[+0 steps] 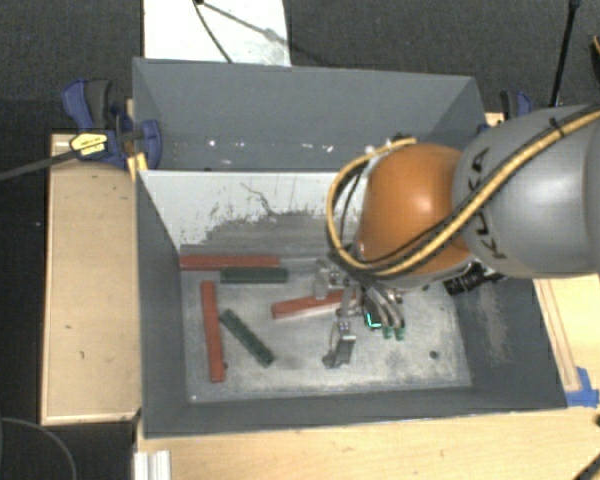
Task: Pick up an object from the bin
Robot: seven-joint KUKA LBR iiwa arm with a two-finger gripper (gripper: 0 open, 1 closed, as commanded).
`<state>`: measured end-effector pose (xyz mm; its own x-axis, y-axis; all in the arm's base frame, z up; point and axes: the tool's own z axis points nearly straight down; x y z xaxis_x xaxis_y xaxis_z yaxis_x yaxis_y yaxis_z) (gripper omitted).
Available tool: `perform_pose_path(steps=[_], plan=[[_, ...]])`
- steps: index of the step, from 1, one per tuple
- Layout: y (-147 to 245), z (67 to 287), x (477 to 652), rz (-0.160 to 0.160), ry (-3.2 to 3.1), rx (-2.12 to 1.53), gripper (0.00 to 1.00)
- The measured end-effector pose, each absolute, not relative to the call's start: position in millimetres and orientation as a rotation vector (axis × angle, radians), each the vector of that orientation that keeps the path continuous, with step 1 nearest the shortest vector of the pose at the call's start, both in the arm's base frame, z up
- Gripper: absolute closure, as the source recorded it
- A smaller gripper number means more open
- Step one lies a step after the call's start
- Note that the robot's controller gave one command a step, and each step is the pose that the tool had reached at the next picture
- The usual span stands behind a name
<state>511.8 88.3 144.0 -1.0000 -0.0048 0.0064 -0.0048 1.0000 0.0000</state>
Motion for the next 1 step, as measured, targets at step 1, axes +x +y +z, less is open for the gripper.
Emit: perform_pose_path(steps=[1], plan=[[89.6, 66.2, 549.5, 0.0, -3.137, 0.116, 0.0]])
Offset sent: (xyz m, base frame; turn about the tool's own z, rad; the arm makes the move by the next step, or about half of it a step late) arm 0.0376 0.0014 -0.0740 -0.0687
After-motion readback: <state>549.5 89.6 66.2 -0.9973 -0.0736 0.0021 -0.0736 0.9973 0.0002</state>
